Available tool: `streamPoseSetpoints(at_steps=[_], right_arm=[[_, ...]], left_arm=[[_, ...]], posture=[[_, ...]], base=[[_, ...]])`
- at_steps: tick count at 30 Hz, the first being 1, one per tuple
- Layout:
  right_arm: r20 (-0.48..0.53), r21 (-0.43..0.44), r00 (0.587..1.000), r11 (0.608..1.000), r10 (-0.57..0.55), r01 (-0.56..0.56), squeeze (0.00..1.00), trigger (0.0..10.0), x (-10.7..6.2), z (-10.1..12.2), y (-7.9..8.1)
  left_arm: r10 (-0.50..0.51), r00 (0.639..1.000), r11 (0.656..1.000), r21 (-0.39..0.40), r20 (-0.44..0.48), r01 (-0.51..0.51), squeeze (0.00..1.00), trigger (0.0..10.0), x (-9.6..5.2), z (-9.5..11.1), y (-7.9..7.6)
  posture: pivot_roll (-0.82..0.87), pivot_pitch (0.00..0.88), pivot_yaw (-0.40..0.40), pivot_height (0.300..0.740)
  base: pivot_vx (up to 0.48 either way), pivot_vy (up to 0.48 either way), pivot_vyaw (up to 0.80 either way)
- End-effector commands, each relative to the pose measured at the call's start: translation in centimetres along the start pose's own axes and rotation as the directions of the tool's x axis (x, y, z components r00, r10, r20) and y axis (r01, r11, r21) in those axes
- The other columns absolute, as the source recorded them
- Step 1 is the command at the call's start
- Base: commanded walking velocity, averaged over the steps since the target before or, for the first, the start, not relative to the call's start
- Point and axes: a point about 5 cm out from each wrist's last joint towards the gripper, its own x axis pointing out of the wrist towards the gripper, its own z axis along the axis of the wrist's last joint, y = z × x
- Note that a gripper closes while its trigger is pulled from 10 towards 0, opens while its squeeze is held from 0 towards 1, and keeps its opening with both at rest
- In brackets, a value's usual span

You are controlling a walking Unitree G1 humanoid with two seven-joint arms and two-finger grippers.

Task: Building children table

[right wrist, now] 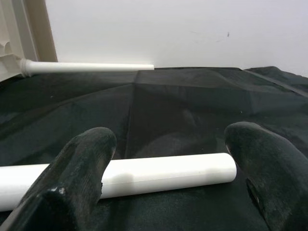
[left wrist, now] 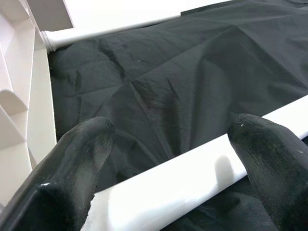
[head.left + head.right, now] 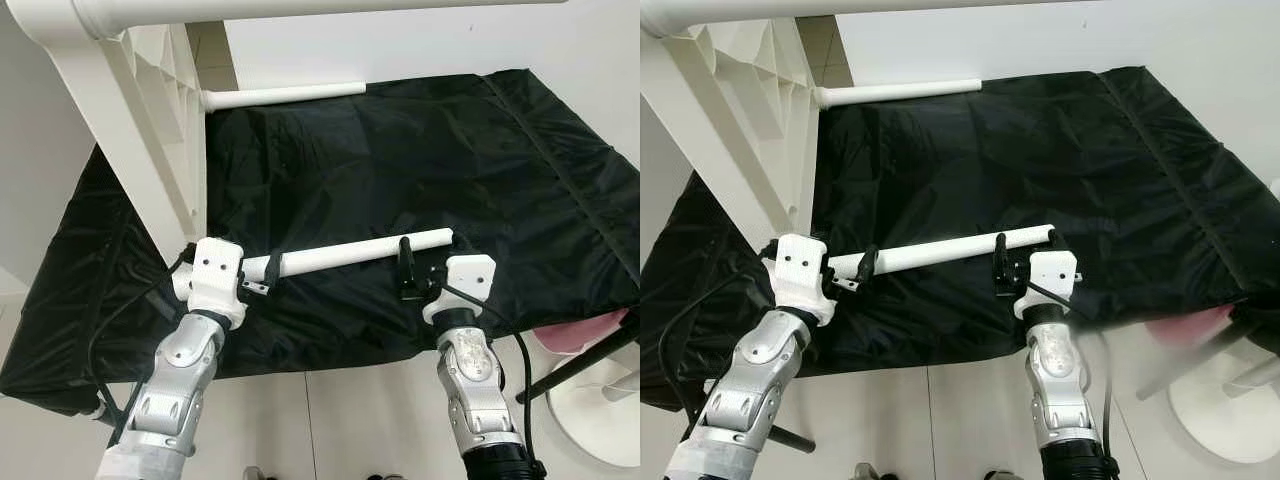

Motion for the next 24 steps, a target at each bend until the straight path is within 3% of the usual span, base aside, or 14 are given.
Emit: streamPoseSetpoints(at_steps=[1,6,8,15,24], right_arm=[[-0.015,-0.003,1.0,1.0,0.011,-0.011,0.0,10.0,-0.3,-0.3,0.2],[-0.011,-0.01,1.0,1.0,0.001,-0.001,0.0,10.0,0.1,-0.3,-0.4],[-0.02,-0.009,1.0,1.0,-0.012,0.012,0.0,10.0,0.1,-0.5,-0.6],[-0.026,-0.009,0.999,1.0,-0.024,0.024,0.0,10.0,0.1,-0.6,-0.9],[-0.026,-0.008,0.999,0.999,-0.035,0.035,0.0,10.0,0.3,-0.7,-0.9]], left_arm=[[0.02,1.0,1.0,0.0,-0.011,-0.02,0.0,10.0,-0.3,-0.4,0.3],[0.011,1.0,1.0,-0.022,-0.017,-0.012,0.0,10.0,-1.0,-0.8,-0.2],[-0.031,0.999,0.999,0.043,-0.02,0.032,0.0,10.0,-1.4,-1.3,-0.8],[-0.105,0.993,0.991,0.075,-0.045,0.108,0.0,10.0,-2.0,-2.3,-1.9],[-0.071,0.997,0.992,0.102,-0.03,0.074,0.0,10.0,-1.6,-2.3,-1.6]], posture=[[-0.02,0.119,0.055,0.74],[0.0,0.109,0.048,0.74],[0.0,0.101,0.039,0.74],[0.0,0.085,0.036,0.74],[0.0,0.065,0.026,0.74]], base=[[0.0,0.0,0.0],[0.0,0.0,0.0],[0.0,0.0,0.0],[0.0,0.0,0.0],[0.0,0.0,0.0]])
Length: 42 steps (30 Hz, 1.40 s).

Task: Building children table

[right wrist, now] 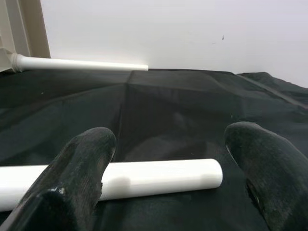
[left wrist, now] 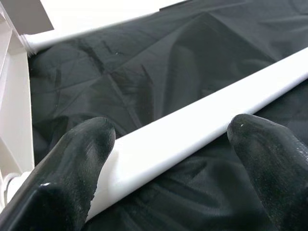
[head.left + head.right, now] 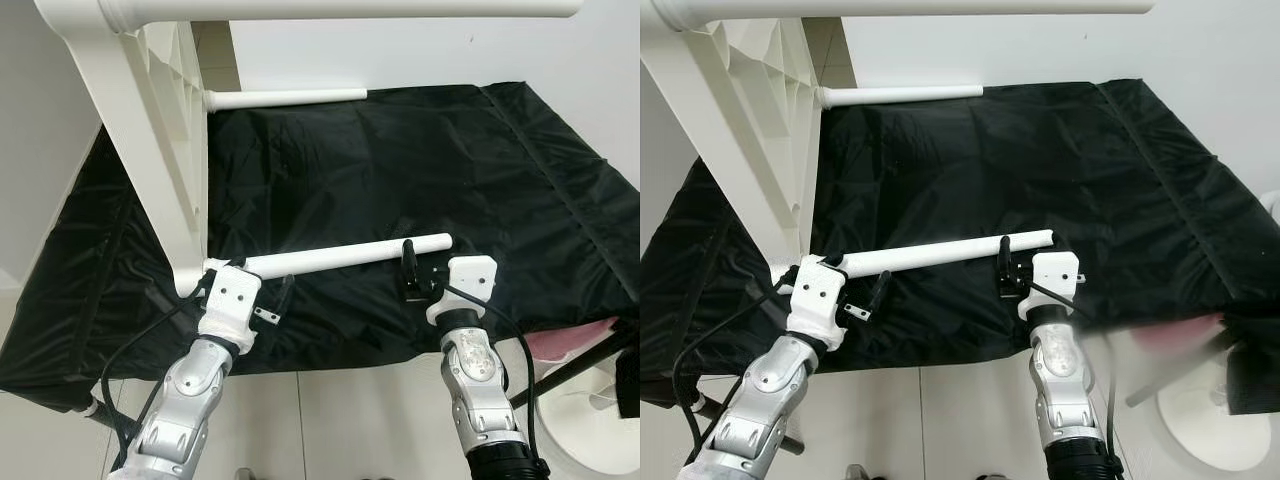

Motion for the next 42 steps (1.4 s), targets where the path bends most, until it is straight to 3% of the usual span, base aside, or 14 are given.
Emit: streamPoseSetpoints(at_steps=[1,5,11,14,22,28,33,34,35,36,38,42], right_arm=[[-0.005,0.008,1.0,1.0,-0.006,0.006,0.0,10.0,0.0,-0.2,0.0],[-0.008,0.005,1.0,1.0,-0.011,0.011,0.0,10.0,0.2,-0.3,-0.3],[-0.017,0.001,1.0,1.0,-0.019,0.019,0.0,10.0,0.5,-0.6,-0.7],[-0.018,0.001,1.0,1.0,-0.014,0.014,0.0,10.0,0.6,-0.7,-0.6],[-0.015,-0.001,1.0,1.0,-0.006,0.006,0.0,10.0,0.6,-0.8,-0.4],[-0.022,-0.005,1.0,1.0,-0.007,0.007,0.0,10.0,0.3,-1.0,-0.6],[0.016,-0.065,0.999,0.997,-0.044,0.045,0.0,10.0,0.5,-0.4,-1.6],[0.049,-0.117,0.997,0.991,-0.06,0.065,0.0,10.0,0.7,0.2,-2.0],[0.107,-0.192,0.989,0.974,-0.099,0.118,0.0,10.0,1.1,1.3,-2.6],[0.107,-0.192,0.989,0.974,-0.099,0.118,0.0,10.0,1.1,1.3,-2.6],[0.127,-0.187,0.978,0.964,-0.168,0.19,0.0,10.0,1.4,2.1,-3.4],[0.18,-0.222,0.968,0.952,-0.172,0.211,0.0,10.0,1.7,3.2,-3.8]], left_arm=[[-0.003,1.0,1.0,0.024,-0.019,0.004,0.0,10.0,-0.2,-0.6,0.2],[0.004,1.0,0.998,0.055,-0.016,-0.003,0.0,10.0,-0.4,-0.7,0.2],[0.04,0.999,0.999,0.039,-0.022,-0.039,0.0,10.0,-0.9,-1.0,0.9],[0.076,0.997,0.997,-0.022,-0.024,-0.076,0.0,10.0,-0.7,-1.0,1.3],[0.105,0.994,0.992,-0.067,-0.024,-0.107,0.0,10.0,-0.3,-1.1,1.5],[0.093,0.995,0.995,-0.042,-0.026,-0.094,0.0,10.0,-0.5,-1.4,1.5],[0.04,0.999,0.998,-0.054,-0.034,-0.042,0.0,10.0,-0.7,-1.6,0.8],[0.008,0.999,0.997,-0.071,-0.043,-0.011,0.0,10.0,-0.7,-1.7,0.5],[-0.055,0.995,0.981,-0.191,-0.084,0.038,0.0,10.0,-0.7,-2.0,-0.4],[-0.055,0.995,0.981,-0.191,-0.084,0.038,0.0,10.0,-0.7,-2.0,-0.4],[-0.132,0.982,0.932,-0.353,-0.133,0.077,0.0,10.0,-0.6,-2.1,-1.5],[-0.138,0.978,0.904,-0.424,-0.158,0.059,0.0,10.0,-0.5,-2.1,-2.0]], posture=[[0.0,0.065,0.026,0.74],[0.01,0.058,0.017,0.74],[0.03,0.046,0.002,0.74],[0.03,0.027,0.001,0.74],[0.02,0.016,0.002,0.74],[0.01,0.008,0.002,0.74],[0.0,0.001,0.008,0.74],[0.0,0.001,0.008,0.74],[-0.01,0.007,0.007,0.74],[-0.01,0.007,0.007,0.74],[-0.01,0.009,0.008,0.74],[-0.01,0.017,0.009,0.74]], base=[[0.0,0.0,0.0],[0.0,0.0,0.0],[0.0,0.0,0.0],[0.0,0.0,0.0],[0.0,0.0,0.0],[0.0,0.0,0.0],[0.0,0.0,0.0],[0.0,0.0,0.0],[0.0,0.0,0.0],[0.0,0.0,0.0],[0.0,0.0,0.0],[0.0,0.0,0.0]])
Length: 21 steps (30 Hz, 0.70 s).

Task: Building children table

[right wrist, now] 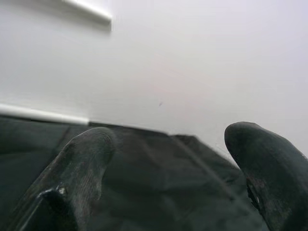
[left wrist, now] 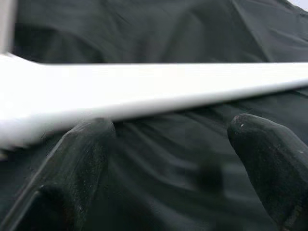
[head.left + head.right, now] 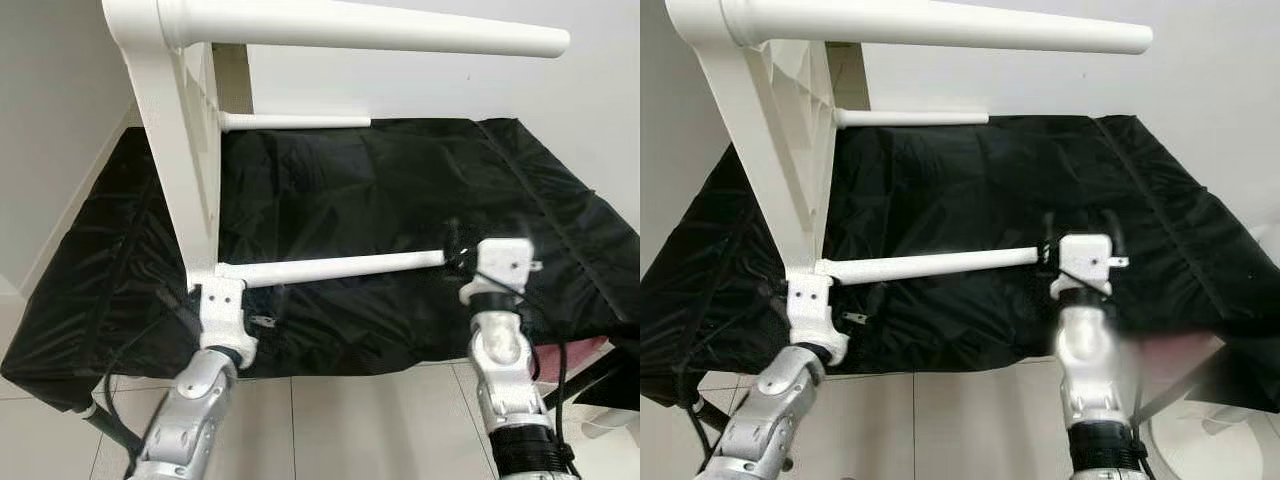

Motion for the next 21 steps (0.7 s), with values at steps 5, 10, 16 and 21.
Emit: streamPoseSetpoints(at_steps=[5,10,16,21], right_arm=[[0.105,-0.069,0.994,0.998,0.004,0.003,0.0,10.0,0.8,2.0,-0.2],[0.245,-0.164,0.967,0.986,0.072,-0.032,0.0,10.0,2.1,4.6,1.0],[0.334,-0.26,0.931,0.964,0.147,-0.059,0.0,10.0,3.9,6.8,2.1],[0.398,-0.385,0.886,0.92,0.238,-0.074,0.0,10.0,5.4,8.3,3.1]], left_arm=[[-0.092,0.995,0.992,-0.09,-0.027,0.089,0.0,10.0,0.1,0.0,-0.7],[-0.016,1.0,0.971,-0.237,-0.014,0.013,0.0,10.0,1.1,1.1,-0.4],[-0.032,0.999,0.971,-0.237,-0.033,0.023,0.0,10.0,1.2,1.7,-0.8],[-0.035,0.999,0.977,-0.211,-0.038,0.026,0.0,10.0,1.2,2.0,-0.9]], posture=[[-0.01,0.023,0.009,0.74],[0.0,0.034,0.013,0.74],[0.01,0.049,0.019,0.74],[0.01,0.055,0.022,0.74]], base=[[0.0,0.0,0.0],[0.0,0.0,0.0],[0.0,0.0,0.0],[0.0,0.0,0.0]])
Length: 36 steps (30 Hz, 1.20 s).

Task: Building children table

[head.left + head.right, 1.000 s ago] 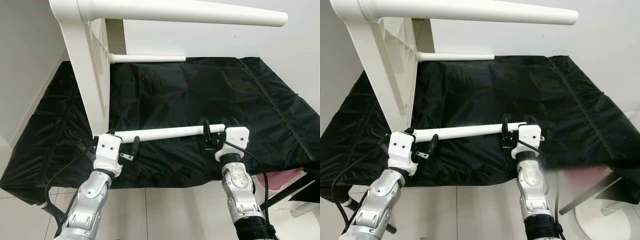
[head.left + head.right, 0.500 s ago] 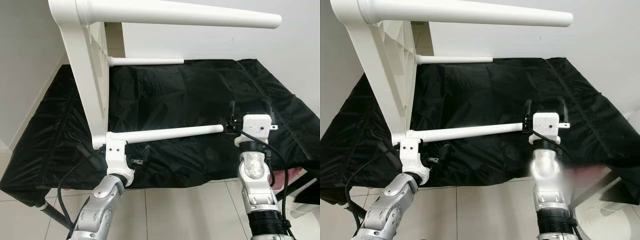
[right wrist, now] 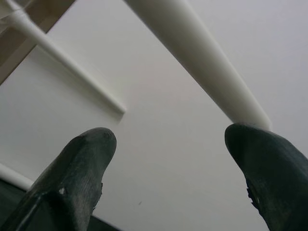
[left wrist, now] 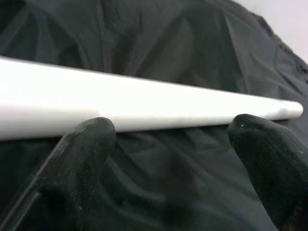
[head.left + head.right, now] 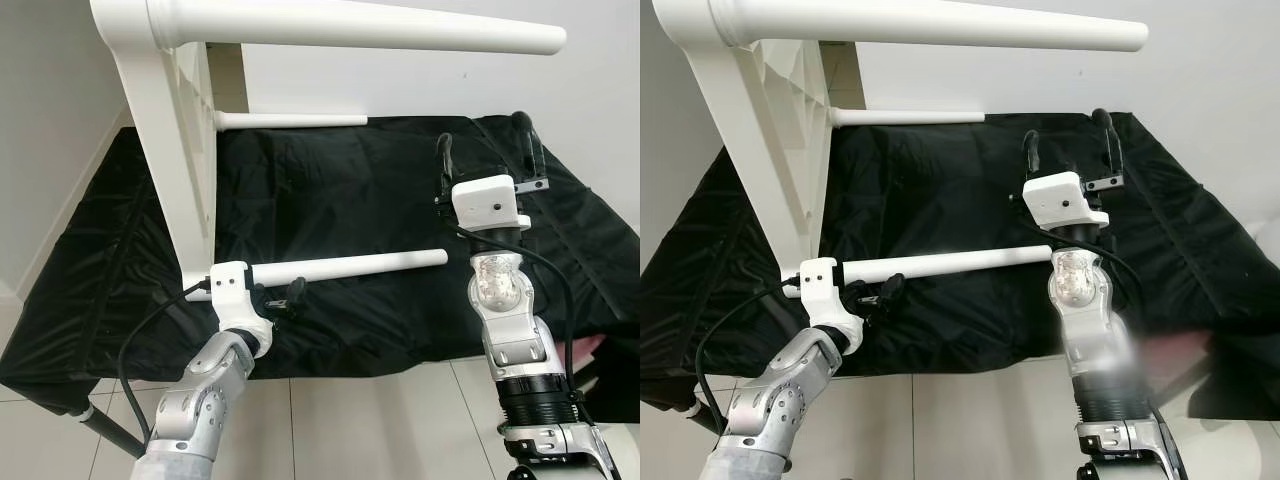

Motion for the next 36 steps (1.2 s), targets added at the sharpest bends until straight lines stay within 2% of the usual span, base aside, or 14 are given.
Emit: streamPoseSetpoints(at_steps=[1,5,8,9,18,26,27,28,29,34,36], right_arm=[[0.053,-0.052,0.998,0.998,0.038,-0.035,0.0,10.0,0.9,0.7,0.3],[0.11,-0.115,0.989,0.99,0.097,-0.084,0.0,10.0,2.9,1.5,0.4],[0.121,-0.124,0.983,0.984,0.14,-0.125,0.0,10.0,3.8,1.9,0.6],[0.154,-0.146,0.976,0.981,0.151,-0.129,0.0,10.0,4.7,2.5,0.5],[0.243,-0.22,0.957,0.97,0.156,-0.102,0.0,10.0,6.0,3.5,0.6],[0.245,-0.23,0.954,0.967,0.171,-0.114,0.0,10.0,5.4,2.7,1.3],[0.23,-0.226,0.955,0.965,0.188,-0.135,0.0,10.0,4.5,1.9,1.9],[0.23,-0.226,0.955,0.965,0.188,-0.135,0.0,10.0,4.5,1.9,1.9],[0.215,-0.22,0.95,0.959,0.226,-0.178,0.0,10.0,2.7,1.0,3.1],[0.228,-0.229,0.945,0.956,0.234,-0.182,0.0,10.0,2.0,0.9,3.3],[0.265,-0.247,0.942,0.959,0.204,-0.138,0.0,10.0,2.1,1.2,2.8]], left_arm=[[0.006,1.0,1.0,0.022,-0.021,-0.005,0.0,10.0,-0.1,-0.1,0.0],[0.006,1.0,1.0,0.018,-0.027,-0.005,0.0,10.0,0.1,0.2,0.0],[0.004,1.0,1.0,0.021,-0.026,-0.004,0.0,10.0,0.1,0.3,-0.1],[0.001,1.0,0.999,0.032,-0.028,0.0,0.0,10.0,0.2,0.3,-0.2],[-0.002,1.0,0.999,0.051,-0.028,0.004,0.0,10.0,0.3,0.4,-0.4],[-0.001,1.0,0.998,0.055,-0.032,0.003,0.0,10.0,0.3,0.2,-0.5],[0.0,1.0,0.998,0.055,-0.031,0.002,0.0,10.0,0.3,0.2,-0.5],[0.0,1.0,0.998,0.055,-0.031,0.002,0.0,10.0,0.3,0.2,-0.5],[0.002,1.0,0.998,0.057,-0.03,0.0,0.0,10.0,0.3,0.1,-0.5],[0.004,1.0,0.998,0.058,-0.031,-0.002,0.0,10.0,0.3,0.1,-0.5],[0.004,0.999,0.998,0.059,-0.033,-0.002,0.0,10.0,0.3,0.0,-0.5]], posture=[[0.01,0.055,0.022,0.74],[0.01,0.056,0.025,0.74],[0.01,0.056,0.026,0.74],[0.01,0.055,0.023,0.74],[0.01,0.054,0.016,0.74],[0.01,0.049,0.008,0.74],[0.01,0.051,0.007,0.74],[0.01,0.051,0.007,0.74],[0.02,0.05,0.003,0.74],[0.01,0.049,0.003,0.74],[0.01,0.048,0.004,0.74]], base=[[0.0,0.0,0.0],[0.0,0.0,0.0],[0.0,0.0,0.0],[0.0,0.0,0.0],[0.0,0.0,0.0],[0.0,0.0,0.0],[0.0,0.0,0.0],[0.0,0.0,0.0],[0.0,0.0,0.0],[0.0,0.0,0.0],[0.0,0.0,0.0]])
